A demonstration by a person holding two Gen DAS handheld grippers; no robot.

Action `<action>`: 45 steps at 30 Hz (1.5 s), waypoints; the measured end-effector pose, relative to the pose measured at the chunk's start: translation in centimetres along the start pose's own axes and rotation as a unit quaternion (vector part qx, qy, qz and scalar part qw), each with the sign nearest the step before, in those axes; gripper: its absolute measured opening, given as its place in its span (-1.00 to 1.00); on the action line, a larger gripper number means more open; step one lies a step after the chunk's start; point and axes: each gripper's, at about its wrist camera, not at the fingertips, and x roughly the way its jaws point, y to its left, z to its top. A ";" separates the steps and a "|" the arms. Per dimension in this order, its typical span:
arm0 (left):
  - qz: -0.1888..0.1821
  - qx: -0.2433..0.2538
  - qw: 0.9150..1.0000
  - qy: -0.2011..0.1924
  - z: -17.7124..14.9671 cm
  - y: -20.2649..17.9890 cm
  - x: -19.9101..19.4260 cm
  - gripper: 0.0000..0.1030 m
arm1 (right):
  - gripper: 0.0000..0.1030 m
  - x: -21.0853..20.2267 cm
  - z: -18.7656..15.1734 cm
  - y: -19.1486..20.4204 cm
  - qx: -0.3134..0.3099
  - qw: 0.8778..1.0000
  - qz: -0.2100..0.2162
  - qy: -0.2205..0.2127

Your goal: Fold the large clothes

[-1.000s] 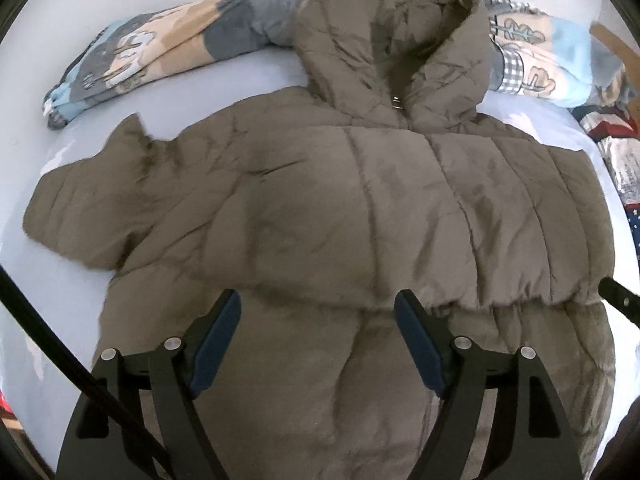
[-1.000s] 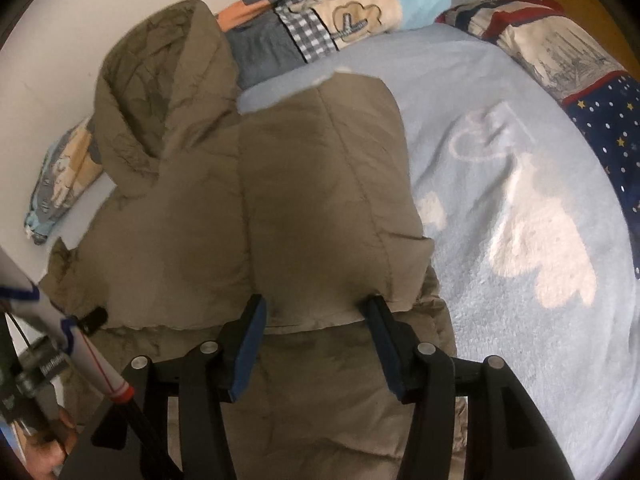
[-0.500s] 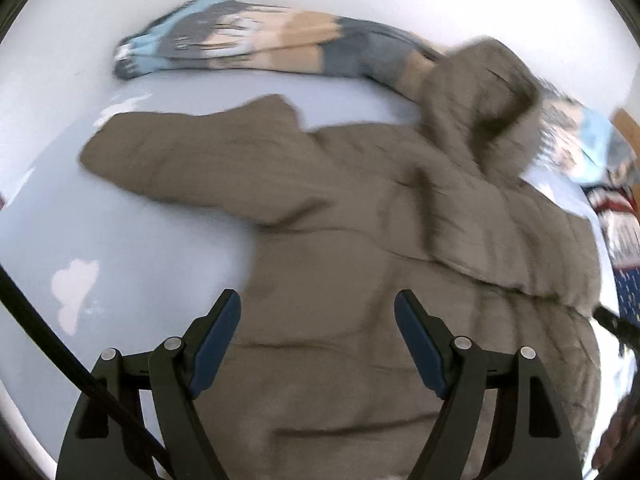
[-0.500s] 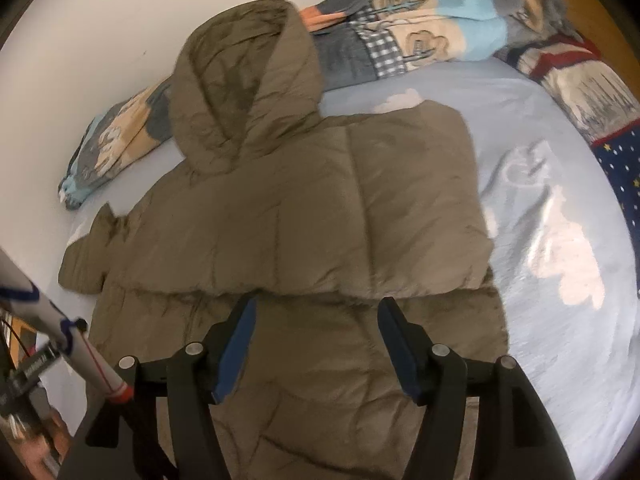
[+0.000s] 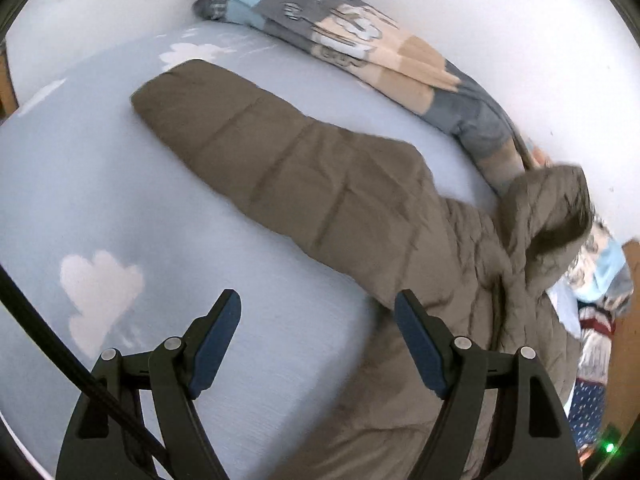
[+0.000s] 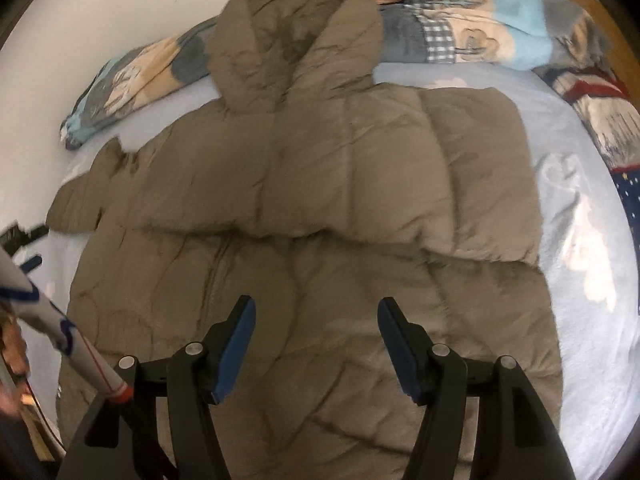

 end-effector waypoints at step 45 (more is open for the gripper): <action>-0.115 -0.259 0.958 -0.052 13.4 20.6 9.5 0.00 | 0.46 1.3 -6.0 10.6 -0.151 0.988 0.041 0.017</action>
